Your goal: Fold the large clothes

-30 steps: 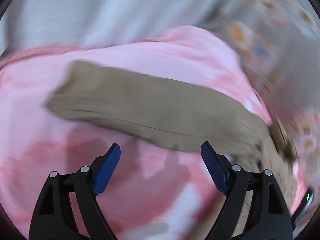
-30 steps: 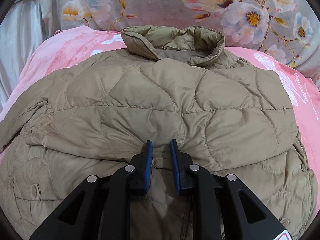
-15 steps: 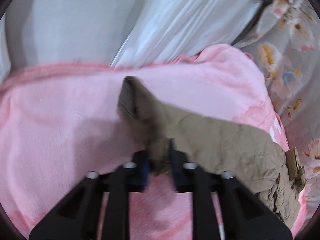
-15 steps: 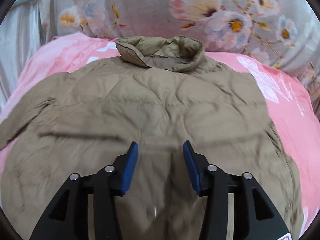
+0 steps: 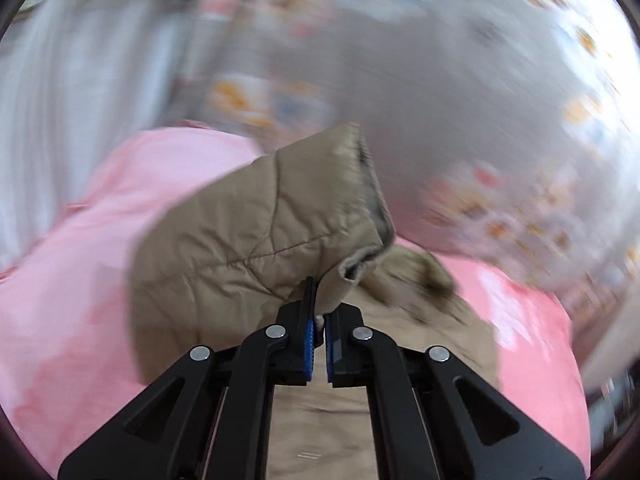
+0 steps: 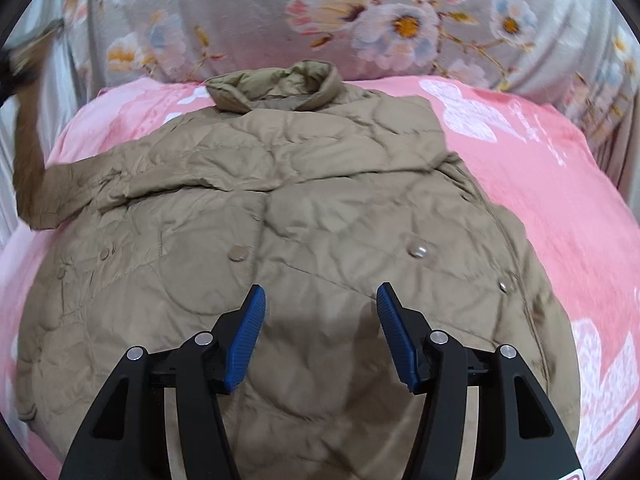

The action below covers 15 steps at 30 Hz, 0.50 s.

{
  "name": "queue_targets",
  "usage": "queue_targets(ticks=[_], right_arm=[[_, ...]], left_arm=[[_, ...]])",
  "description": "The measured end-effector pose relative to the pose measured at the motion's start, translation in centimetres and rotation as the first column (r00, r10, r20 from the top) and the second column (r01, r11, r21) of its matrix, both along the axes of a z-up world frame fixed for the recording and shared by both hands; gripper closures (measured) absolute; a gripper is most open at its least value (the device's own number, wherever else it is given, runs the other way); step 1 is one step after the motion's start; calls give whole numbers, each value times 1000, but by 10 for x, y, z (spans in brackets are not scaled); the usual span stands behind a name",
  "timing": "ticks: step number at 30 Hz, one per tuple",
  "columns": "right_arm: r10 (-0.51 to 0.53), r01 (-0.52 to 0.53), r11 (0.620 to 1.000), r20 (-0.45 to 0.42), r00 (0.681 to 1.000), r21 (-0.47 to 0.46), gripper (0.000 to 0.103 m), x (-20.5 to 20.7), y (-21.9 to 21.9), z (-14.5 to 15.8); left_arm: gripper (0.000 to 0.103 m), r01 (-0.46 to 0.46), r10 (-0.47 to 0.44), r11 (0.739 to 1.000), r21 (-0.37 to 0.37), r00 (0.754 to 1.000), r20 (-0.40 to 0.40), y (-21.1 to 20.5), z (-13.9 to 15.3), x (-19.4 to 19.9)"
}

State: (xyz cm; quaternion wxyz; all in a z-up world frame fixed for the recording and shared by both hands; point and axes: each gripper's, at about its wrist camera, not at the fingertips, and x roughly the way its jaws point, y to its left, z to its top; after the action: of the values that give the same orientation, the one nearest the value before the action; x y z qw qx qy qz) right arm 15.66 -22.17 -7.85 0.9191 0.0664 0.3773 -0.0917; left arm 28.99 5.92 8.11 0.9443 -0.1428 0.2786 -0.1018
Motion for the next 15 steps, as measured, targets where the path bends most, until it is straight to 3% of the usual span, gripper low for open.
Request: queue_targets(ticks=[3,8,12,15], right_arm=[[-25,25,1000,3,1000,5,46,-8,-13,0],[-60,60,997,-5,998,38,46,-23,-37,-5],[-58,58,995,1,998,75,46,-27,-46,-7],[-34,31,993,23,999,112,46,-20,-48,0]], left_arm=[[100,96,-94,995,31,993,-67,-63,-25,3],[100,153,-143,988,22,962,-234,-119,-90,17],[95,173,-160,985,17,938,-309,-142,-131,10],[91,173,-187,982,-71,930,-315,-130,-138,1]])
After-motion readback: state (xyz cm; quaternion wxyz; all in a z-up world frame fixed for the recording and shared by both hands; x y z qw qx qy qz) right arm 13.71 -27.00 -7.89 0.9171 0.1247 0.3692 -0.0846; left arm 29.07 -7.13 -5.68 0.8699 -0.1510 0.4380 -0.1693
